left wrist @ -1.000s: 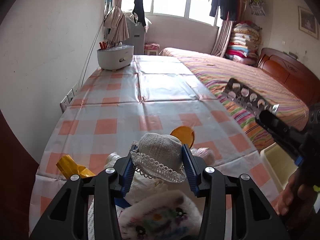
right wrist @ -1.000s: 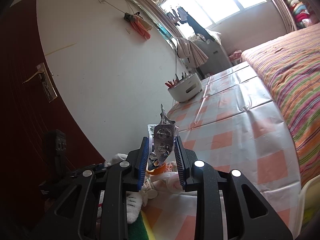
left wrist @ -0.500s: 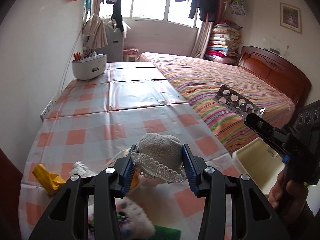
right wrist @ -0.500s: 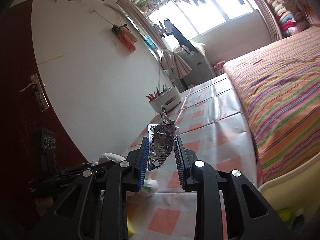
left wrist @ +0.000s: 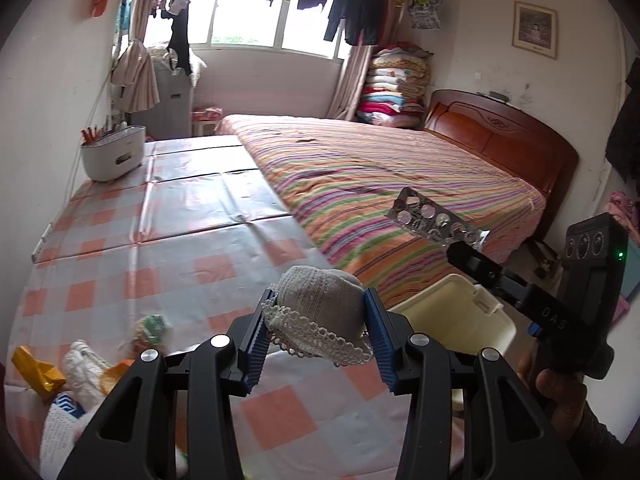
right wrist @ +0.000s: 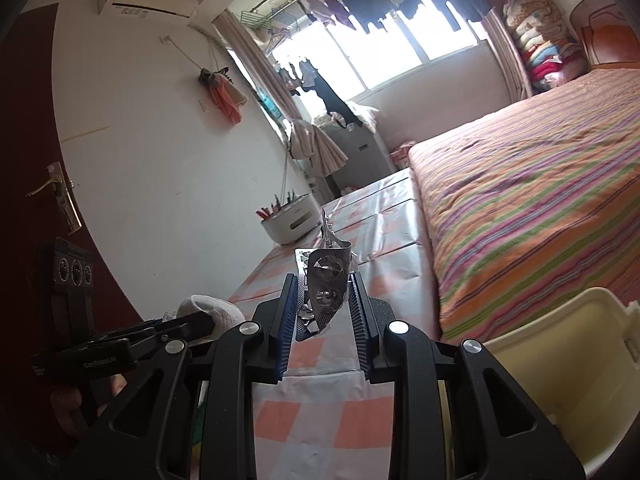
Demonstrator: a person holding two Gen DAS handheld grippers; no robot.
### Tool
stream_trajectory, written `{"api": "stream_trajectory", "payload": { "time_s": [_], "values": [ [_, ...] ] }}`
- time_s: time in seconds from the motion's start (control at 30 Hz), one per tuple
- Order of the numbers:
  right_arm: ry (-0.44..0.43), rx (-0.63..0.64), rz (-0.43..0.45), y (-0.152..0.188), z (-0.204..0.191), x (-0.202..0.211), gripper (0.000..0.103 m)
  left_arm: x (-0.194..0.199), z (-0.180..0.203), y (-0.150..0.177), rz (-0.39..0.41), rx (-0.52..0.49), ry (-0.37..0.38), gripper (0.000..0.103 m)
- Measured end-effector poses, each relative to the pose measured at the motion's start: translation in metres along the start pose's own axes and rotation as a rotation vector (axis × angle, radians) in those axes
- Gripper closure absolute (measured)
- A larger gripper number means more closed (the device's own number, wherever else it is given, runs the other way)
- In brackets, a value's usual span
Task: Collect trash
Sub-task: 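Carry both items over the cream bin and open the right tool to drop the blister pack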
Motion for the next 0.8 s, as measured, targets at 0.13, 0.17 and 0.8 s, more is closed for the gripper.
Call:
{"api": "stream_trajectory", "payload": {
  "time_s": [0.13, 0.17, 0.8],
  "values": [
    [0.041, -0.006, 0.015, -0.003, 0.014, 0.014, 0.078, -0.007, 0.022, 0.000, 0.000, -0.011, 0.050, 0.060],
    [0.053, -0.002, 0.019, -0.003, 0.017, 0.018, 0.078, -0.008, 0.025, 0.000, -0.001, -0.012, 0.056, 0.060],
    [0.425, 0.059, 0.034, 0.016, 0.083, 0.073, 0.077, -0.032, 0.091, 0.016, -0.061, -0.092, 0.179, 0.060]
  ]
}}
Point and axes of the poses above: each gripper's, at about its wrist camera, not at the fingertips, and x roughly against the way its jaws point, z to its right, y to its underside, the point moved 3 cm from there along -x, roughly the way its jaws point, and after that the axes turned 7 degrees about y, right-handed, at the moved point
